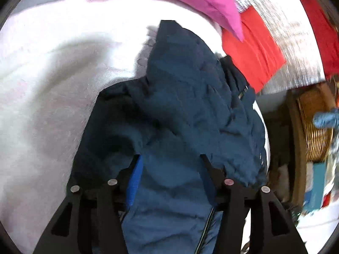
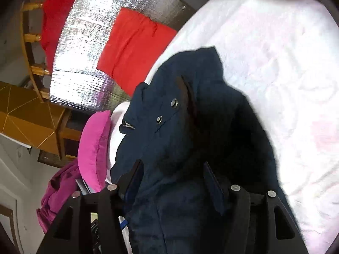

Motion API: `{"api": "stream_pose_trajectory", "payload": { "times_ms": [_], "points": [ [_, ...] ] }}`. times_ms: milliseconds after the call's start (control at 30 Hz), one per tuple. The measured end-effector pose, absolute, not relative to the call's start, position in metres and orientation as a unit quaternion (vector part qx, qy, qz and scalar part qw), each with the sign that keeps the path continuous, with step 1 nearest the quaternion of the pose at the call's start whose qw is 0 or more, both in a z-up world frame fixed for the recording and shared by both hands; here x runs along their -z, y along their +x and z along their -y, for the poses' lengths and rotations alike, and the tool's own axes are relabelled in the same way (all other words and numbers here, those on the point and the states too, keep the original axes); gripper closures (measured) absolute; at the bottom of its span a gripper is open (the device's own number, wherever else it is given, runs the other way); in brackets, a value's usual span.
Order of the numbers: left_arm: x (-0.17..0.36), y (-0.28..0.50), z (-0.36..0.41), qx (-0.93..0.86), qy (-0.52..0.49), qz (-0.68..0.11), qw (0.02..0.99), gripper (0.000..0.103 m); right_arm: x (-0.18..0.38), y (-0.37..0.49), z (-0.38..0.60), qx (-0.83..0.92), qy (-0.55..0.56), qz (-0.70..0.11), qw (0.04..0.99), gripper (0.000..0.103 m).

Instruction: Fold large clothes

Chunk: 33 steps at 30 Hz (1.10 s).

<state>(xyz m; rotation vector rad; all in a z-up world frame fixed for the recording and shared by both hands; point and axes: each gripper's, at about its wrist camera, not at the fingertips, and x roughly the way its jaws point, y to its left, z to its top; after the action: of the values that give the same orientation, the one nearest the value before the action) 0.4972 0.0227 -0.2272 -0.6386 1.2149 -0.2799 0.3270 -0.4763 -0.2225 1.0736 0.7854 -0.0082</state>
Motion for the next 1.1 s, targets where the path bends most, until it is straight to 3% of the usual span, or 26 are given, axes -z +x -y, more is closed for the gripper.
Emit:
{"api": "stream_pose_trajectory", "payload": {
  "times_ms": [333,567,1100],
  "points": [
    [0.192,0.441,-0.055,0.093,-0.198,-0.525,0.822,0.041,0.204,0.24,0.515,0.021,0.523,-0.329,0.786,0.041],
    [0.19,0.396,-0.091,0.065,-0.132,-0.503,0.851,0.04,0.223,0.184,0.533,0.014,0.548,-0.338,0.765,0.041],
    [0.23,0.285,-0.163,0.112,-0.217,-0.514,0.823,0.041,0.269,0.118,0.518,-0.016,0.577,-0.388,0.718,0.04]
  ]
}}
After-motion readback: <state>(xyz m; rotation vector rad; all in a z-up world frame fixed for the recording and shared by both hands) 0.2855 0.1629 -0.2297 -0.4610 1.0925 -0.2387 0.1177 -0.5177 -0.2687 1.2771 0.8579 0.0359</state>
